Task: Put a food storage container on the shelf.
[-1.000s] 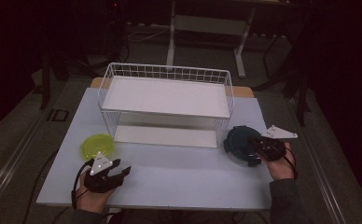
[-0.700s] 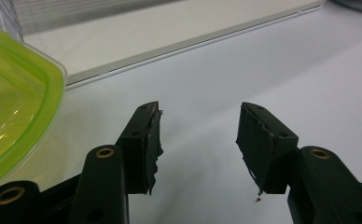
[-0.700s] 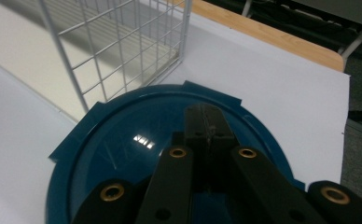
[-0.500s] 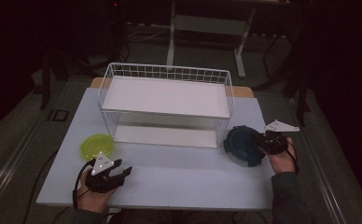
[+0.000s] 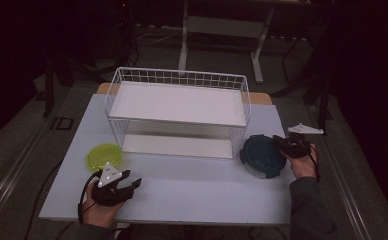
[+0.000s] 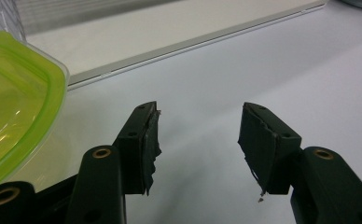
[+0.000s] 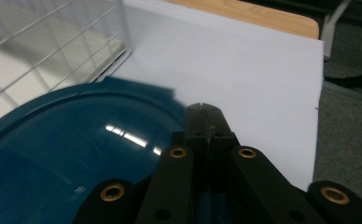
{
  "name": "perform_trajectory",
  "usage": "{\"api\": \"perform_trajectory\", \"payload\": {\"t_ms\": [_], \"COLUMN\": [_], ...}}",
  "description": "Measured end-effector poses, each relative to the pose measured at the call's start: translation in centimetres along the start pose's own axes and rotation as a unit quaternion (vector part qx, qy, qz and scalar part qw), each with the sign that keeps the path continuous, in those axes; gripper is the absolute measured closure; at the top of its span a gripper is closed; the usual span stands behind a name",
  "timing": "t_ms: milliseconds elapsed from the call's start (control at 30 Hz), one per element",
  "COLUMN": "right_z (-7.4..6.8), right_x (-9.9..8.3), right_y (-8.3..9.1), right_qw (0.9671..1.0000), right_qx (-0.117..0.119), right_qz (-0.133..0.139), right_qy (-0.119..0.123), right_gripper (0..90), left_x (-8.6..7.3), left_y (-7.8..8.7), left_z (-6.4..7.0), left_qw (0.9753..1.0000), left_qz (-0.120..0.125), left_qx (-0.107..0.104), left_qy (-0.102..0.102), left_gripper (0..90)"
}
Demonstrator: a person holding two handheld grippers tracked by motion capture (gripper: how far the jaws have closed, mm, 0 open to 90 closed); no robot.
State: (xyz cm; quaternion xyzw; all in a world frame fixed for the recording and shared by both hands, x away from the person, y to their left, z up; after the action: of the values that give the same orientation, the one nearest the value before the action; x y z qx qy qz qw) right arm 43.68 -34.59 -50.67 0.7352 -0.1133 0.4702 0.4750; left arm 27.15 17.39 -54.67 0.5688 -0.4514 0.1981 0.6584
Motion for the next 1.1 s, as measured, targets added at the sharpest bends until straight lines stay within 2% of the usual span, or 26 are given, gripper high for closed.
{"api": "perform_trajectory", "payload": {"t_ms": [67, 133, 167, 233, 300, 367, 500, 533, 567, 633, 767, 867, 933, 1100], "right_z": [0.3, 1.4, 1.4, 2.2, 2.4, 2.7, 2.6, 2.6, 2.4, 2.1, 1.8, 0.9, 0.3, -0.4], "right_x": [0.1, 0.1, 0.1, -0.4, -0.6, -0.8, -0.7, -0.6, -0.5, -0.5, -0.8, -1.2, -1.6, -2.5], "right_y": [0.0, -0.2, -0.2, -0.6, -0.8, -0.8, -0.7, -0.7, -0.6, -0.4, 0.0, 0.6, 1.1, 2.1], "right_qw": [1.0, 0.9995, 0.9995, 0.9989, 0.9987, 0.9982, 0.998, 0.998, 0.998, 0.9976, 0.9975, 0.9965, 0.9964, 0.997], "right_qx": [-0.006, -0.012, -0.012, -0.012, -0.014, -0.001, 0.0, -0.004, -0.011, -0.007, 0.001, 0.001, 0.005, 0.008], "right_qz": [0.001, 0.005, 0.005, -0.005, -0.015, -0.016, -0.028, -0.038, -0.055, -0.066, -0.068, -0.083, -0.085, -0.077], "right_qy": [-0.004, -0.029, -0.029, -0.045, -0.046, -0.057, -0.057, -0.049, -0.031, -0.021, -0.017, 0.003, 0.008, 0.006], "right_gripper": [90.0, 90.0, 90.0, 90.0, 90.0, 90.0, 90.0, 90.0, 90.0, 90.0, 90.0, 90.0, 90.0, 90.0], "left_x": [0.0, 0.0, 0.0, 0.0, 0.0, 0.0, 0.0, 0.0, 0.0, 0.0, 0.0, 0.1, 0.1, 0.0], "left_y": [0.0, 0.0, 0.0, 0.0, -0.1, -0.1, -0.2, -0.2, -0.2, -0.2, -0.2, -0.2, -0.1, -0.1], "left_z": [0.0, 0.1, 0.1, 0.1, 0.0, 0.0, 0.1, 0.2, 0.2, 0.2, 0.1, 0.1, 0.1, 0.1], "left_qw": [1.0, 1.0, 1.0, 1.0, 1.0, 1.0, 1.0, 1.0, 1.0, 1.0, 1.0, 1.0, 1.0, 1.0], "left_qz": [-0.001, -0.001, -0.001, 0.0, -0.001, -0.002, -0.003, -0.003, -0.004, -0.003, -0.003, -0.001, 0.0, 0.0], "left_qx": [0.0, 0.0, 0.0, 0.0, 0.001, 0.001, 0.001, 0.0, 0.001, 0.001, 0.001, 0.002, 0.002, 0.003], "left_qy": [0.001, 0.0, -0.001, -0.001, 0.0, -0.001, -0.003, -0.005, -0.006, -0.006, -0.005, -0.004, -0.003, -0.002], "left_gripper": [47.6, 47.6, 47.6, 47.6, 47.6, 47.6, 47.6, 47.6, 47.6, 47.6, 47.6, 47.6, 47.6, 47.5]}}
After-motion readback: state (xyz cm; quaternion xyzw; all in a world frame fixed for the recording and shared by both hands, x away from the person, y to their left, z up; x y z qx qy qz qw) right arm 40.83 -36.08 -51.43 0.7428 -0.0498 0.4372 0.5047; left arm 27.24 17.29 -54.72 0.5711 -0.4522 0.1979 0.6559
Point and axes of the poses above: each handheld gripper's, and its own axes: y roughly backward along the jaws, x roughly out of its top, z roughly to its right, the point moved 5 cm from there along -y, roughly forward along the jaws, and after that the axes turned 12 degrees about x, right-handed, at the moved point
